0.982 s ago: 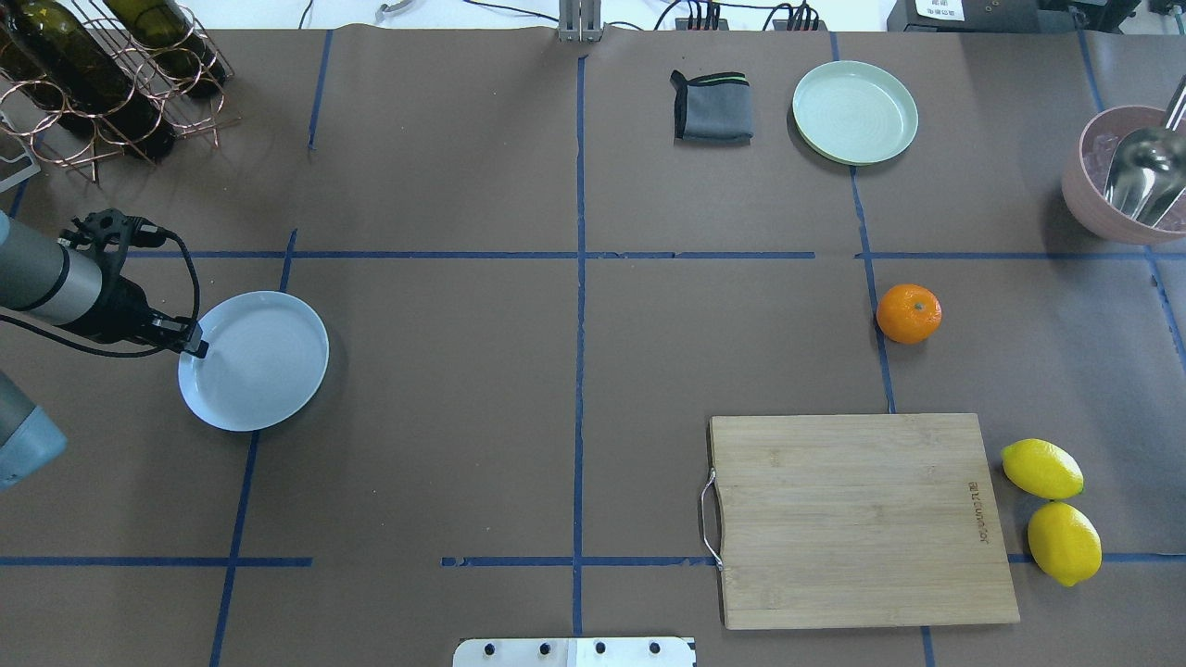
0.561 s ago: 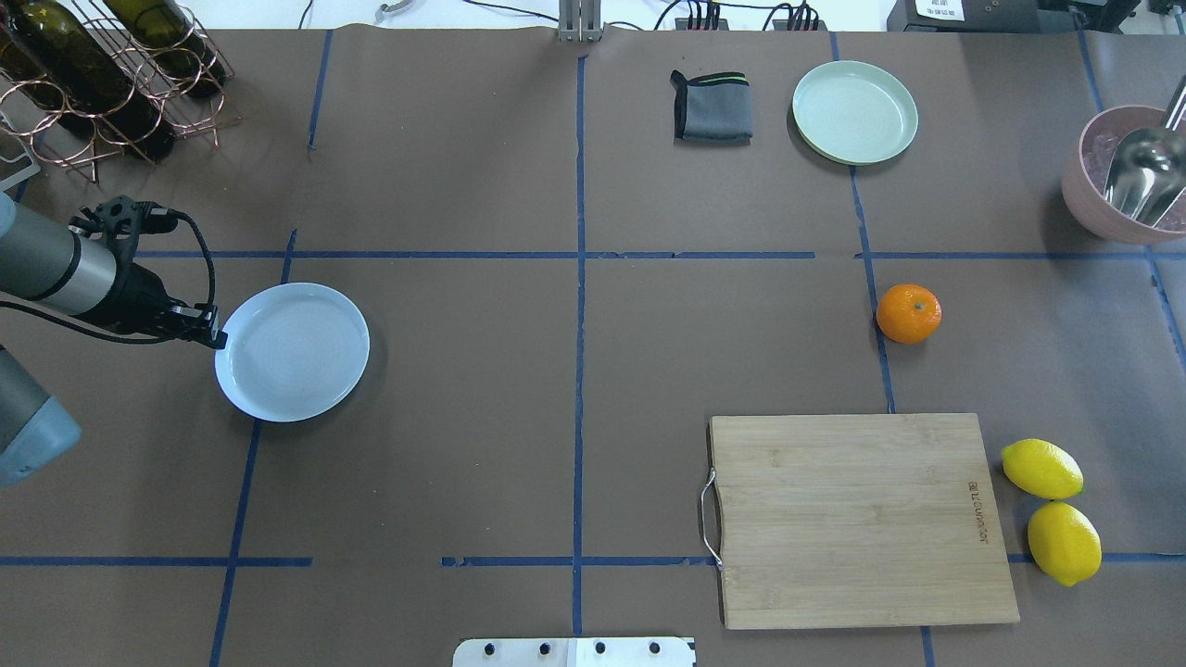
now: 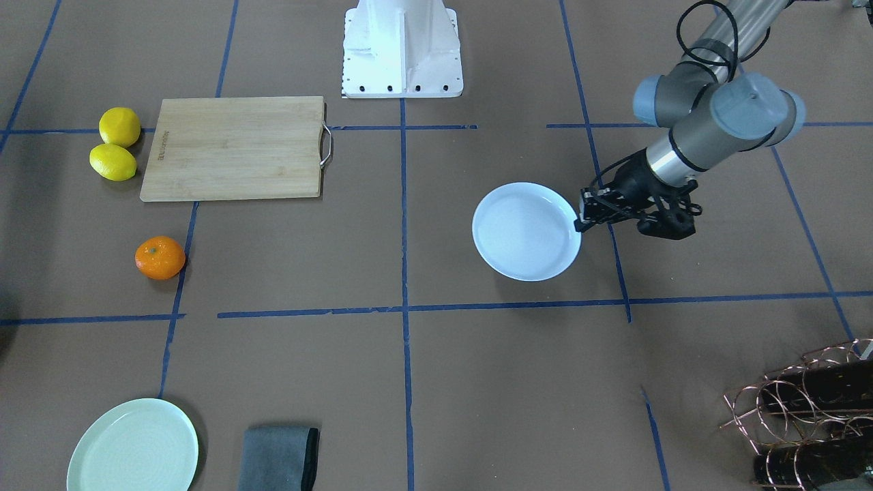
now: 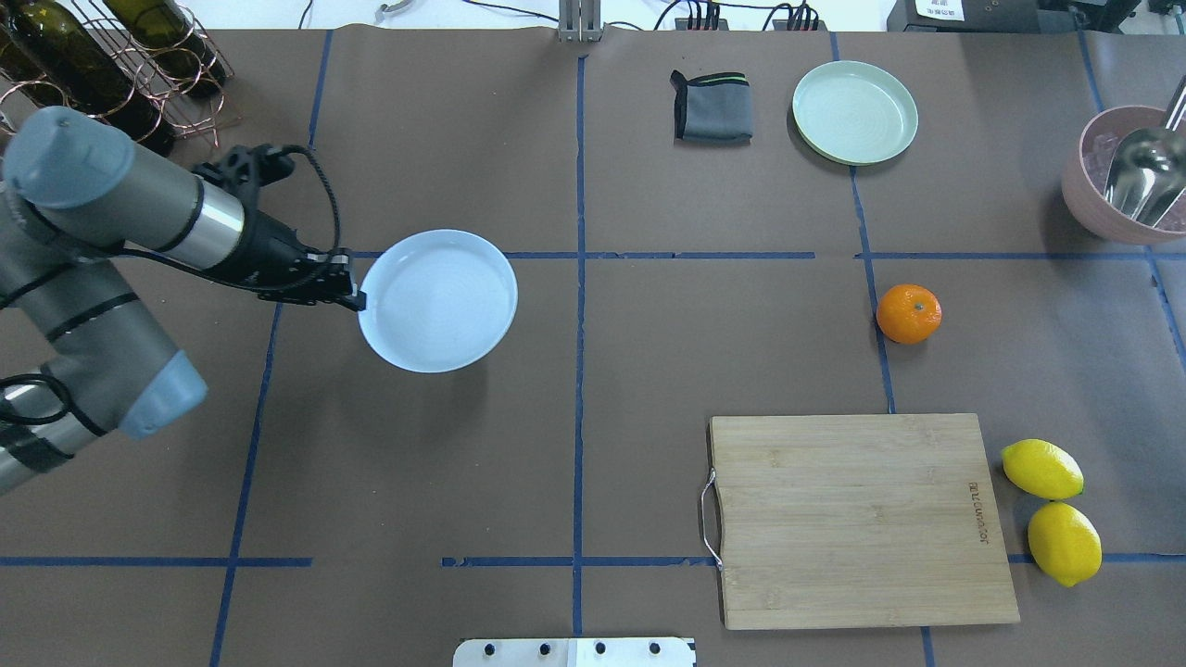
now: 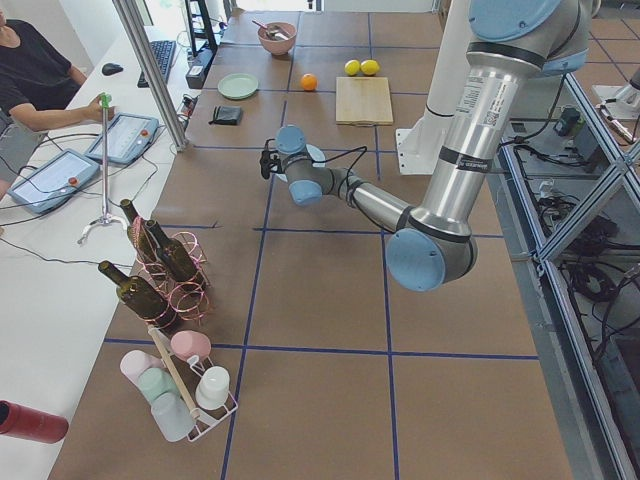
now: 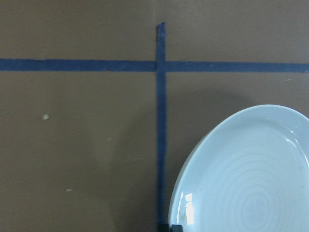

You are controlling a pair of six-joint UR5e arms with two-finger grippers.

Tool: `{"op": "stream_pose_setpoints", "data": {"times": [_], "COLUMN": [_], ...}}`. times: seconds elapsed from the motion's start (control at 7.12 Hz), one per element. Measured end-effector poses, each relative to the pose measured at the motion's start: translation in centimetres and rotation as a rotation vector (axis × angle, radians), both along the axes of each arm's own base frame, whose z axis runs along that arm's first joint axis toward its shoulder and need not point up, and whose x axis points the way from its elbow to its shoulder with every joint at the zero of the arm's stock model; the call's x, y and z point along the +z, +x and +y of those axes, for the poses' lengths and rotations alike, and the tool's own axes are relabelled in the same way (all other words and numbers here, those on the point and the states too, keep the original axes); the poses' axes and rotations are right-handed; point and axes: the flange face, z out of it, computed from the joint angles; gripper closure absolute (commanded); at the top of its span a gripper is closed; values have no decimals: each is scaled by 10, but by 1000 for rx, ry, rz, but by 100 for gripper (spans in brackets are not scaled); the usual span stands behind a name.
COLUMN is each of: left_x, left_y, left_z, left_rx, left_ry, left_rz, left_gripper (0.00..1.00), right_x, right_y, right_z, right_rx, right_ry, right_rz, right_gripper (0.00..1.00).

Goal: Pick orange to plate
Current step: 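Push the plate to center with left gripper while right arm reaches toward orange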

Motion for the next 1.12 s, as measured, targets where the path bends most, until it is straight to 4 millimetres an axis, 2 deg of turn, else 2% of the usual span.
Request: {"op": "stream_pose_setpoints", "data": {"times": [0.14, 0.28, 0.42, 0.56, 0.7, 0.84, 0.98, 1.12], "left_x": [-31, -52, -62, -65, -66, -68, -73, -80], "left_y": [51, 96, 129, 145, 151, 151, 145, 128], "left_z": [13, 20, 30, 37, 40, 41, 40, 38], "left_rx": [10, -4, -21, -32, -38, -44, -61, -87], "left_ry": [-35, -61, -71, -70, -66, -59, -48, -32], "left_rz": [16, 14, 6, -1, -4, -2, 7, 26], "left_gripper": [100, 100, 100, 56, 33, 30, 29, 27], "right_x": [0, 0, 0, 0, -3, -7, -16, -30], "right_y": [0, 0, 0, -2, -6, -12, -27, -56], "right_z": [0, 0, 0, 0, -1, -3, -6, -9], "right_rx": [0, 0, 0, -3, -10, -22, -30, -13], "right_ry": [0, 0, 0, 0, 3, 8, 8, -3], "right_rz": [0, 0, 0, -2, -9, -21, -34, -50], "right_gripper": [0, 0, 0, 0, 0, 0, 0, 0]}}
